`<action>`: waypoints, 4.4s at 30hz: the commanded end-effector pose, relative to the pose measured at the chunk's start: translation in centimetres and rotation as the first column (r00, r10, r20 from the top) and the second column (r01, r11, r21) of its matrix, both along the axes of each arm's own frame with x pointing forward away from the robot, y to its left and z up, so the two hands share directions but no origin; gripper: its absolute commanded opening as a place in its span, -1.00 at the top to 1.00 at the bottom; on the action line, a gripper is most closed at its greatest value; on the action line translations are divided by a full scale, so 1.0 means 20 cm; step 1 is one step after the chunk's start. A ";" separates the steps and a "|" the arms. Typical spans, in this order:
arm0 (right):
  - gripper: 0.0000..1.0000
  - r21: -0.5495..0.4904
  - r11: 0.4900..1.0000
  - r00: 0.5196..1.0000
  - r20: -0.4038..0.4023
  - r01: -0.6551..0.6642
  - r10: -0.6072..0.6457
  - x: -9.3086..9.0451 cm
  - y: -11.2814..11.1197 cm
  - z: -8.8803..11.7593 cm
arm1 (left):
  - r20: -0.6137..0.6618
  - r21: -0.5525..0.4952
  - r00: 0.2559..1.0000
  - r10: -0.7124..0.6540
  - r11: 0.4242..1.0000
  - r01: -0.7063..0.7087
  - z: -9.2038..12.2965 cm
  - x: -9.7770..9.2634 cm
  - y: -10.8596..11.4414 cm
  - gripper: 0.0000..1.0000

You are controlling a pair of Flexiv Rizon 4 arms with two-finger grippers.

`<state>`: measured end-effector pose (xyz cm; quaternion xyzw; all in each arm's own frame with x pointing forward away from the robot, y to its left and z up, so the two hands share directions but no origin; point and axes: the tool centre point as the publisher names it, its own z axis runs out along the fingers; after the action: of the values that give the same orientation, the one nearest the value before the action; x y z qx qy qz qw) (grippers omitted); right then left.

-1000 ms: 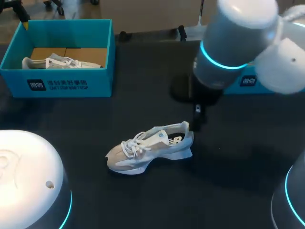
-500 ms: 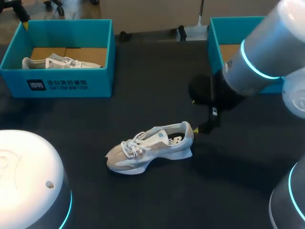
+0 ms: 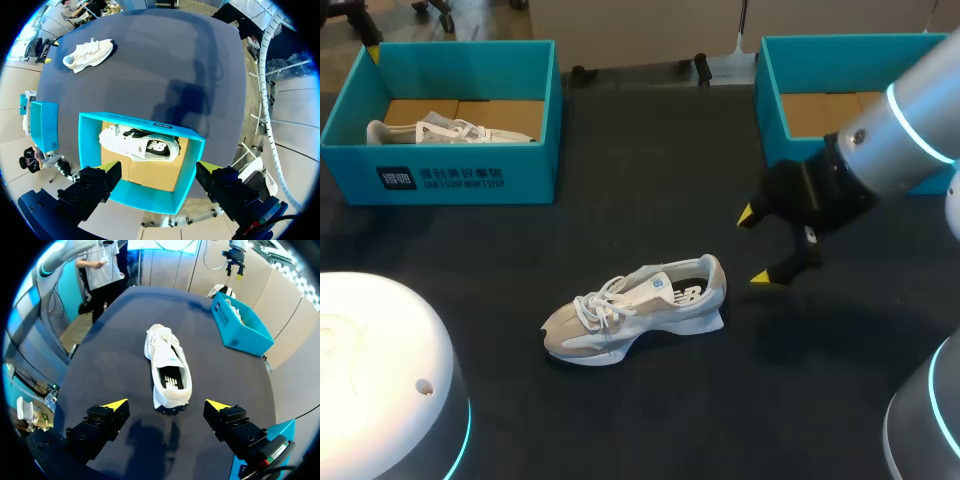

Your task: Take the shoe out of the shoebox, open the shoe tongue, remove and reinsert the insole, then place the shoe into the shoebox

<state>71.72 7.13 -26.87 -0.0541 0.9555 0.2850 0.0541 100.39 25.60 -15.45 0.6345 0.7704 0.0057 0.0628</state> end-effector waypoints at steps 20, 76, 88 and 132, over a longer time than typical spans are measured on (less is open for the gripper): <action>-1.00 0.314 0.948 0.997 -0.071 0.056 -0.035 0.06 -0.06 -0.33 | 0.000 0.004 1.000 0.000 1.000 0.000 0.00 0.00 0.00 -1.00; -1.00 0.358 0.927 0.993 -0.008 0.110 -0.114 0.06 -0.25 -0.55 | 0.000 0.004 1.000 0.000 1.000 0.000 0.00 0.00 0.00 -1.00; -1.00 0.359 0.930 0.997 -0.027 0.082 -0.078 0.13 -0.12 -0.54 | 0.000 0.004 1.000 0.000 1.000 0.000 0.00 0.00 0.00 -1.00; -1.00 0.365 0.927 0.978 -0.143 -0.089 0.150 0.17 0.26 -0.68 | 0.000 0.004 1.000 0.000 1.000 0.000 0.00 0.00 0.00 -1.00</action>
<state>74.98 11.69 -40.01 -0.0779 0.8834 0.4607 -0.0349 100.39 25.61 -15.45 0.6344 0.7704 0.0057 0.0629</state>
